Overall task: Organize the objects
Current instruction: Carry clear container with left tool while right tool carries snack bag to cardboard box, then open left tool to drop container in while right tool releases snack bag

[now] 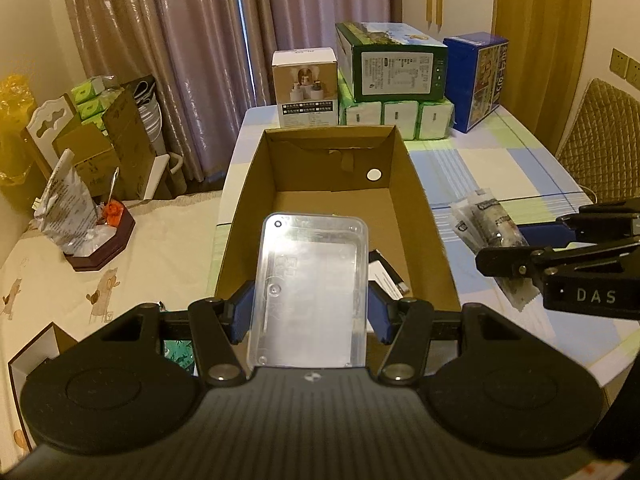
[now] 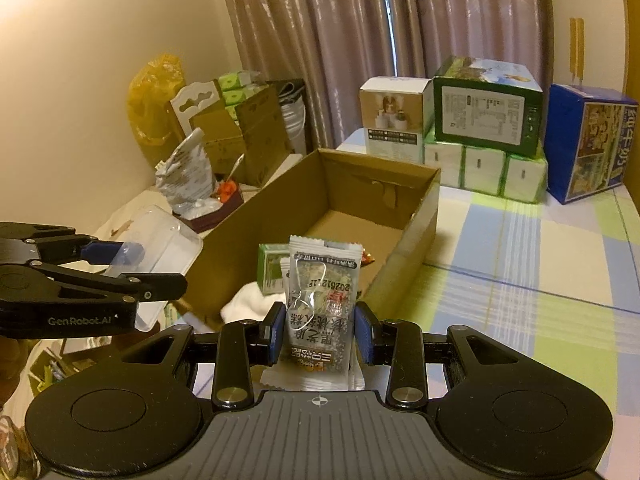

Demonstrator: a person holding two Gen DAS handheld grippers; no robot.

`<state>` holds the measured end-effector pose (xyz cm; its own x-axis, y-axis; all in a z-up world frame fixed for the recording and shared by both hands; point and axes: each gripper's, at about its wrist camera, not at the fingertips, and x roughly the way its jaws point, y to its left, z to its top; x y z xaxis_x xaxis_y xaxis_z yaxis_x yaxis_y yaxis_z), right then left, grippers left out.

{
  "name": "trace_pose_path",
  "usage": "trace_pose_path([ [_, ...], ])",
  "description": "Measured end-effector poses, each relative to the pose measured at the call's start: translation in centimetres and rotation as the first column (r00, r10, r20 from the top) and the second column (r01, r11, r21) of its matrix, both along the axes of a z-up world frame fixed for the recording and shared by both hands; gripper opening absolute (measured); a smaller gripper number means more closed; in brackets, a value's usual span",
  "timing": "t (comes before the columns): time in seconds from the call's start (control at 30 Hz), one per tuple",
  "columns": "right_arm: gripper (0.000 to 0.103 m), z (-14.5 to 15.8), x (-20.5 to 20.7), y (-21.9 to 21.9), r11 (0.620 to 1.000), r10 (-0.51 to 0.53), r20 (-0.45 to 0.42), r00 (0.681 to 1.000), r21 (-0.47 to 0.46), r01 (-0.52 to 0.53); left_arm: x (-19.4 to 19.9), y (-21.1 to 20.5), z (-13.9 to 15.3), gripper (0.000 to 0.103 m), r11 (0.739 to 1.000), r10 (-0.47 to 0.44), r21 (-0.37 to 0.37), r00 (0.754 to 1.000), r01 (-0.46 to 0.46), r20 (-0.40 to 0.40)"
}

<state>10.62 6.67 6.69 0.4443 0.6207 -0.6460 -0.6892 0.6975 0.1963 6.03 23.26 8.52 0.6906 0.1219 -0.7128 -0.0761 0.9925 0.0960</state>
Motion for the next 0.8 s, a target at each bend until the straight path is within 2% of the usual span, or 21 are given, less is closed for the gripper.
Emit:
trace_pose_path([
  [0.27, 0.034, -1.0, 2.3, 1.9, 1.000, 0.000, -0.024, 1.000, -0.009, 0.000, 3.3, 0.7, -1.3, 0.052, 1.000, -0.027, 0.009, 0.999, 0.028, -0.035],
  [0.8, 0.034, -1.8, 4.6, 2.6, 1.000, -0.024, -0.038, 0.999, -0.011, 0.024, 7.1, 1.1, -2.9, 0.053, 0.997, -0.072, -0.008, 0.996, 0.071, -0.054],
])
